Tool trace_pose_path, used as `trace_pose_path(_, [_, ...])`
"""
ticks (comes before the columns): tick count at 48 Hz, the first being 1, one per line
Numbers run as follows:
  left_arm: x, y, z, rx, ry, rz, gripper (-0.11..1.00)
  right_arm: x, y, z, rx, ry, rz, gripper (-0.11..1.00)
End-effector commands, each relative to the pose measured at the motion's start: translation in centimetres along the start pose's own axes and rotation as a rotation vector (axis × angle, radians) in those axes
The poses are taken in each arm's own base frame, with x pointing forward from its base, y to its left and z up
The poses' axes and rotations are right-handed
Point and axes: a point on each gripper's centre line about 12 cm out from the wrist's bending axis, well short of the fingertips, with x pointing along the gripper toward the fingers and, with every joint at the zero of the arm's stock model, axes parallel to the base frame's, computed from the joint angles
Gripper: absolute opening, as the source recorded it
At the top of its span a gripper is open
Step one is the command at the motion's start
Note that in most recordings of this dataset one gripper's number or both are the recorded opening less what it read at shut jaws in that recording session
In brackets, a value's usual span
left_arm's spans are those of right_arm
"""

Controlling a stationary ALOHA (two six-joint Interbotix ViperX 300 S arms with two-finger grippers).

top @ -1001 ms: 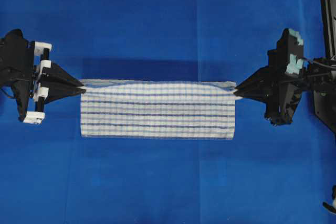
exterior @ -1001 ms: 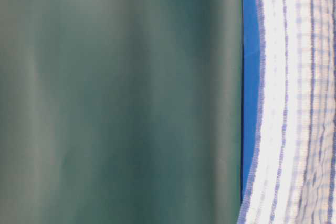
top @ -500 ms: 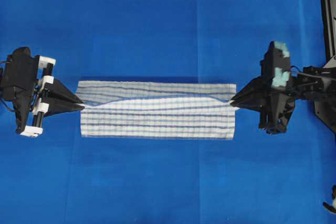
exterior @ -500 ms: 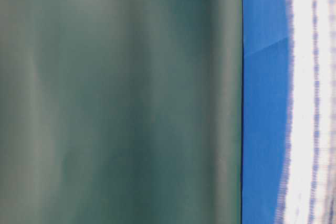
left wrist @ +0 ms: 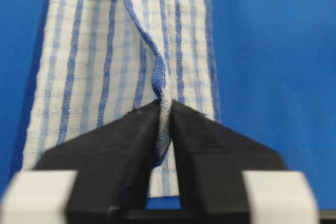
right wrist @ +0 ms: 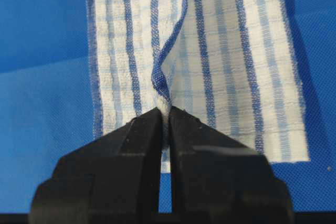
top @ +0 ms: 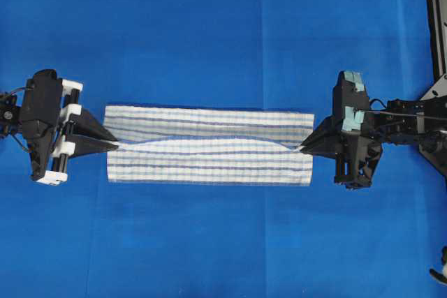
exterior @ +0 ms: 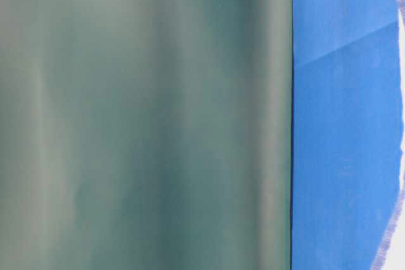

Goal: Fold the blue towel.
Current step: 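Lift the top corners and fold them down toward the bottom edge, then open both grippers to release the folded edge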

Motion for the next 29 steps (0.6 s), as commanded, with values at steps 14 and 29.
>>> trace_pose_path(14, [0.2,-1.2,1.0,0.009,-0.03,-0.04,0.75,-0.2,1.5,0.2,-0.029,-0.009,0.043,0.79])
trace_pose_path(29, [0.1,-0.8,2.0,0.0,-0.062,-0.027,0.72,-0.8,1.4,0.8,-0.043,-0.052,0.051,0.88])
